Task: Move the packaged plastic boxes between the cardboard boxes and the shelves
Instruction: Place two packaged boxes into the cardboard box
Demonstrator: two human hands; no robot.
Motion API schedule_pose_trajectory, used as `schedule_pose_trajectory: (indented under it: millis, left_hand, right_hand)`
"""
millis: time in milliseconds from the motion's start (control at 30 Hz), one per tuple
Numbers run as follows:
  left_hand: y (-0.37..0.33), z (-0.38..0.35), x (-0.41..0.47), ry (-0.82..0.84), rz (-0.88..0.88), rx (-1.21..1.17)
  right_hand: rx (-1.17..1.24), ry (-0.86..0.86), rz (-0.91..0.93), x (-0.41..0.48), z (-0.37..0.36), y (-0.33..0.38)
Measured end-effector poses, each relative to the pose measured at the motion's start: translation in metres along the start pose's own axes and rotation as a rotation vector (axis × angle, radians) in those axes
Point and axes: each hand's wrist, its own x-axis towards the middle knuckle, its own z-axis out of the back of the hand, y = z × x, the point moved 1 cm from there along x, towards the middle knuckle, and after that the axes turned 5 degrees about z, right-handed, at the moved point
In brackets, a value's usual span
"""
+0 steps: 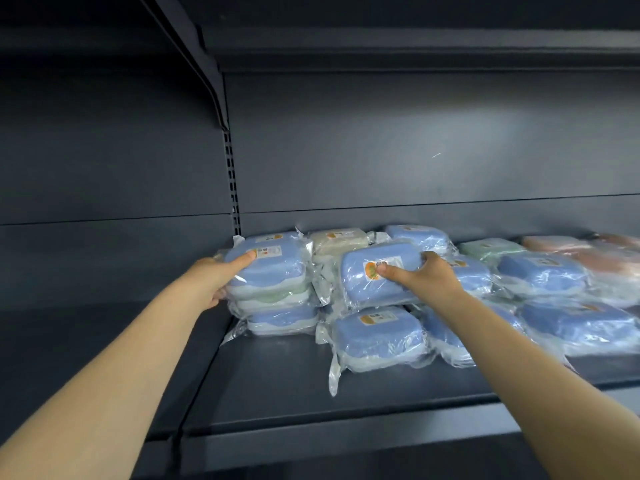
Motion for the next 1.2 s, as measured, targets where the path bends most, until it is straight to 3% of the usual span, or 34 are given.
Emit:
schedule_pose_trajectory:
  millis: [133, 367, 567, 800, 1000, 1200]
  left_hand:
    - [-0.001, 0.002, -0.005, 0.034, 0.007, -0.299]
    - [0.005, 0.000, -0.037, 0.035, -0.093, -0.474]
    - [0.010, -0.017, -0.111, 0.006, -0.122, -0.438]
    - [0.049, -0.055, -0.231, -0.014, -0.117, -0.485]
    - [0.128, -0.118, -0.310, 0.054, 0.047, -0.490]
    - [0.217, -0.167, -0.346, -0.005, 0.275, -0.441]
  right_hand:
    - [0.087, -0.077, -0.056, -0.007, 0.001, -0.003]
    - [0.229, -0.149, -0.065, -0.036, 0.017, -0.003]
    - [0.380, -0.143, -0.019, -0.077, 0.053, -0.013]
    - [0.313, -0.028, 0.053, -0.149, 0.119, -0.053]
    - [0.328, 0.064, -0.045, -0.215, 0.152, -0.132]
    - [0.174, 0.189, -0.254, -0.280, 0.148, -0.232]
